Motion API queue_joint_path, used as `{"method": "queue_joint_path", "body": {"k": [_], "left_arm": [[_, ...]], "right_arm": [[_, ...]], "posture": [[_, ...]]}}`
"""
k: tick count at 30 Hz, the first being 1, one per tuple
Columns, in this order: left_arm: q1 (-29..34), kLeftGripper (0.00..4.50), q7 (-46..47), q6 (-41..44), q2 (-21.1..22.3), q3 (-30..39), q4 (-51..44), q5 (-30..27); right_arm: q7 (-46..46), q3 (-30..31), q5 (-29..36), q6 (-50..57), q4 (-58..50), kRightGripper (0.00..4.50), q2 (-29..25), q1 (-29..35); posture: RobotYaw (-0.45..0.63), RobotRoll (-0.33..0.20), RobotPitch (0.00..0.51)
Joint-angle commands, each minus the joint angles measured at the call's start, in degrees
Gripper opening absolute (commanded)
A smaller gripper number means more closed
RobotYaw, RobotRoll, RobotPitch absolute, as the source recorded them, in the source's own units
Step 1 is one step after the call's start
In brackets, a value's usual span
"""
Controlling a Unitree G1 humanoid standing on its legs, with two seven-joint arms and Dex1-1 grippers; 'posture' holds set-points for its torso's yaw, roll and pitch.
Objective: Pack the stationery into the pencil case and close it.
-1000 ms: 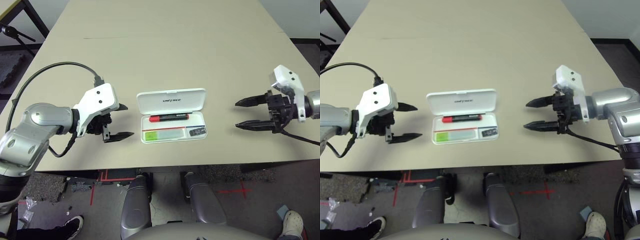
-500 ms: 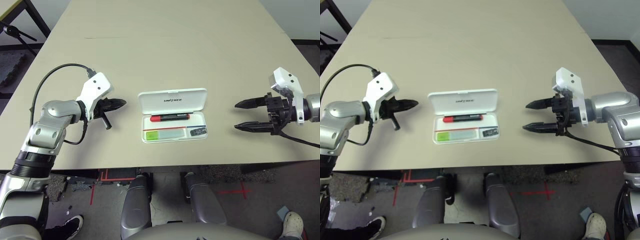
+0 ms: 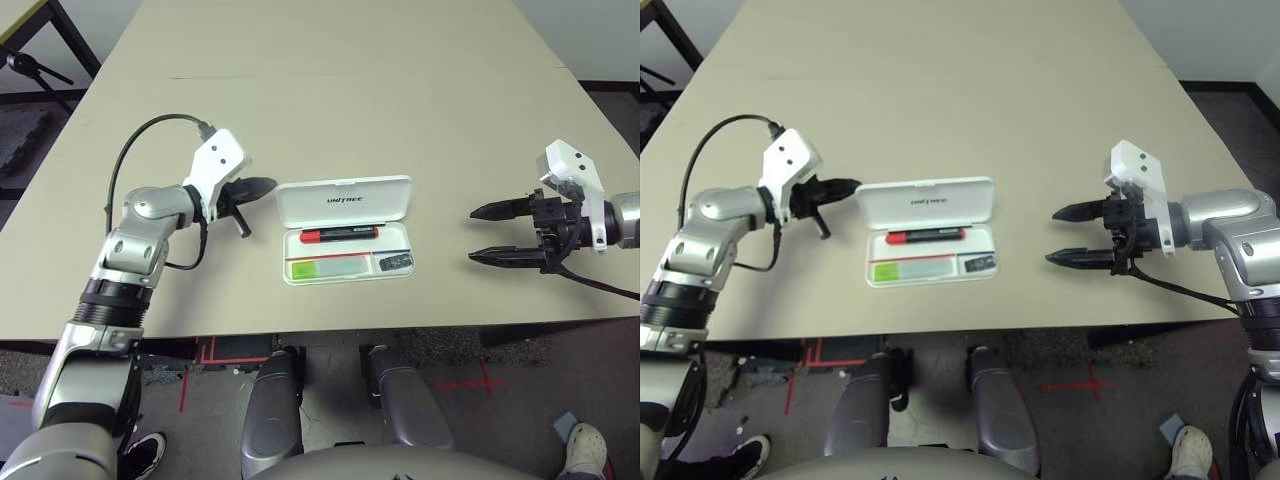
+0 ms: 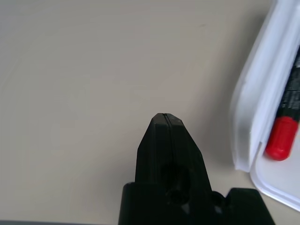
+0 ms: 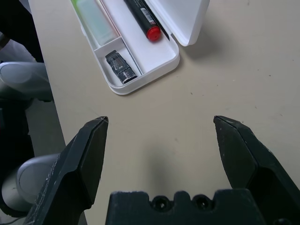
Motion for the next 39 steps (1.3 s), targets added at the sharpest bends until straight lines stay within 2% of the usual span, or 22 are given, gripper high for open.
{"method": "queue_joint_path", "body": {"k": [1, 10, 16, 22, 32, 36, 39], "left_arm": [[1.41, 0.02, -3.27, 2.14, 0.15, -0.72, -4.07, -2.41], [6.80, 0.02, -7.99, 10.82, 0.19, -1.55, -16.28, -9.83], [10.81, 0.02, -8.82, 14.53, 0.69, -5.01, -20.68, -9.89], [12.61, 0.02, -6.87, 13.94, -0.90, -8.58, -19.35, -7.42], [13.52, 0.02, -6.99, 13.93, -0.02, -12.21, -17.29, -4.97], [13.84, 0.02, -6.70, 12.70, 0.06, -11.50, -17.26, -5.11], [13.26, 0.02, -1.32, 8.25, -3.34, -6.79, -15.19, -5.51]], "right_arm": [[-0.11, -0.86, -0.07, -0.55, -0.85, 4.50, -0.59, 0.67], [-0.23, -0.62, 0.06, -0.65, -0.87, 4.50, -0.13, 0.93], [-0.78, -0.63, 0.03, -0.62, -0.87, 4.50, 0.31, 0.84], [-1.15, -0.83, 0.39, -0.28, -2.02, 4.50, 0.13, 2.25], [-2.29, -1.39, 1.21, 0.49, -3.26, 4.50, 0.51, 3.45], [-4.34, -1.79, 1.18, -0.07, -2.94, 4.50, 1.58, 3.39], [-7.77, -3.10, 1.38, -0.71, -2.10, 4.50, 4.14, 2.52]], "posture": [[-0.12, 0.000, 0.177], [-0.12, 0.000, 0.181], [-0.11, 0.000, 0.185], [-0.12, 0.000, 0.193], [-0.12, 0.000, 0.205], [-0.12, 0.000, 0.208], [-0.12, 0.000, 0.209]]}}
